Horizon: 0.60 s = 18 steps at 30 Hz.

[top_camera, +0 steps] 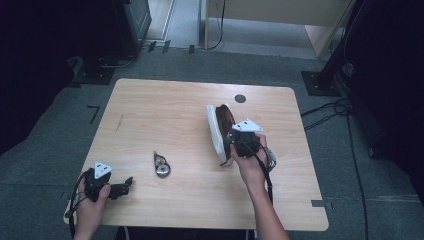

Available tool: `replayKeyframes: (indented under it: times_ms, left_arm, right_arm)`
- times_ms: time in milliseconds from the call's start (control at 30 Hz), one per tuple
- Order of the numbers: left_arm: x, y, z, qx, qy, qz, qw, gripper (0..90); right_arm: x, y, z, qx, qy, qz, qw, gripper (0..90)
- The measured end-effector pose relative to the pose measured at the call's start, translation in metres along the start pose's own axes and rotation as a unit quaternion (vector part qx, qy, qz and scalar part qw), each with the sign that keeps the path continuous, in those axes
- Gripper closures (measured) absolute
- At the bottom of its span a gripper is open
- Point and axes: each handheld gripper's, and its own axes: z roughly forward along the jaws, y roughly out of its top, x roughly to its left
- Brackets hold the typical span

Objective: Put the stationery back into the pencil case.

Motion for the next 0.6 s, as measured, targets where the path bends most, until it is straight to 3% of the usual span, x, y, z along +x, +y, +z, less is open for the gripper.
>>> replayKeyframes:
  times_ms: [300, 600]
  left_arm:
    - [0.000, 0.000, 0.000, 0.000, 0.000, 0.000, 1.0000, 2.7]
    - [0.000, 0.000, 0.000, -0.001, 0.000, 0.000, 1.0000, 2.7]
  right_arm:
    - [0.001, 0.007, 0.008, 0.005, -0.015, -0.013, 0.9998, 90.0]
    - [-0.008, 0.024, 0.030, 0.009, -0.015, -0.006, 0.9998, 90.0]
